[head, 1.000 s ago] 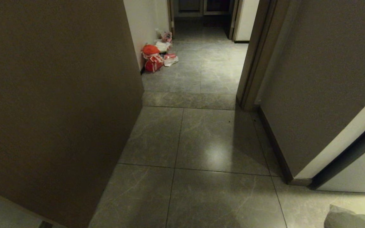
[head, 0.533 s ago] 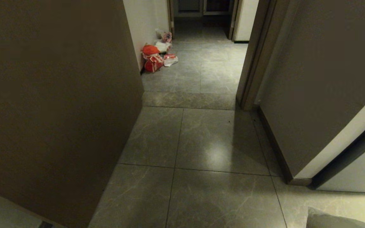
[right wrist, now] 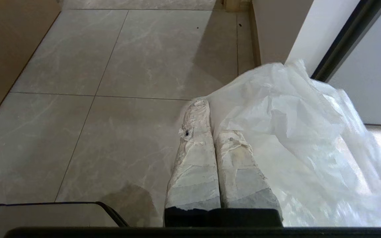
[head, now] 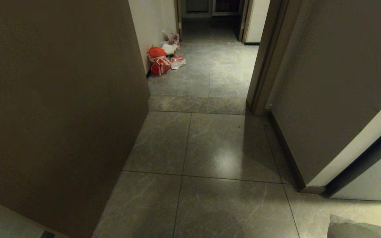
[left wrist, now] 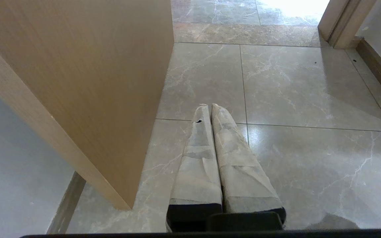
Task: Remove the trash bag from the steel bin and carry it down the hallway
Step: Put the trash bag at the door
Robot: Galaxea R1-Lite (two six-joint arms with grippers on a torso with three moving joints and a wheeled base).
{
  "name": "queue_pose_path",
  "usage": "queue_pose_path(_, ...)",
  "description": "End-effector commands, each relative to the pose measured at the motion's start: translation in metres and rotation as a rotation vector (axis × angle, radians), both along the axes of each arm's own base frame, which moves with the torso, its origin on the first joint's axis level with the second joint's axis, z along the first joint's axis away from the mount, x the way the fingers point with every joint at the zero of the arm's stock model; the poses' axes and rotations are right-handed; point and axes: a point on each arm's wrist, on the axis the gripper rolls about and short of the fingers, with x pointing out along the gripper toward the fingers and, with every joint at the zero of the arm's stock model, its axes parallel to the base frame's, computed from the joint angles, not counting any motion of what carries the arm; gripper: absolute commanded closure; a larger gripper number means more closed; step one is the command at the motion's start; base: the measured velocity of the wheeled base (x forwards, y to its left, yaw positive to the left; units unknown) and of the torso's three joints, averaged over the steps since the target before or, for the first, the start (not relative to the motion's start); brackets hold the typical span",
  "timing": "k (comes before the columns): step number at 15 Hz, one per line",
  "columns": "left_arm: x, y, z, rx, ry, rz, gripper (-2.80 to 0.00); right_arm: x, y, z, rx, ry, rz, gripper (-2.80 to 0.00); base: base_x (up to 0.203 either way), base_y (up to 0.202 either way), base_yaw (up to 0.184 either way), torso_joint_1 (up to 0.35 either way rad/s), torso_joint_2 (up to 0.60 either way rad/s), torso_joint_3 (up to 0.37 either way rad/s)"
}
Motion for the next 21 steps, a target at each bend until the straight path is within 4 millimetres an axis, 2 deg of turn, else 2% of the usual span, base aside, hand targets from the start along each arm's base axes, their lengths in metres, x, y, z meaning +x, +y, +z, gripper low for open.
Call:
queue_pose_path(1, 0.0001, 0.0, -0.0004, -0.001, 0.001, 0.0, 0.0, 0.0, 0.0, -0.0001, 0.0, 0.001, 0.0, 0.0, 0.0, 0.0, 0.0, 0.0, 0.0, 0.0)
queue_pose_path(21, 0.0001, 0.0, -0.0004, -0.001, 0.001, 0.0, 0.0, 0.0, 0.0, -0.0001, 0.0, 0.001, 0.0, 0.0, 0.0, 0.0, 0.0, -0.001, -0.02, -0.02)
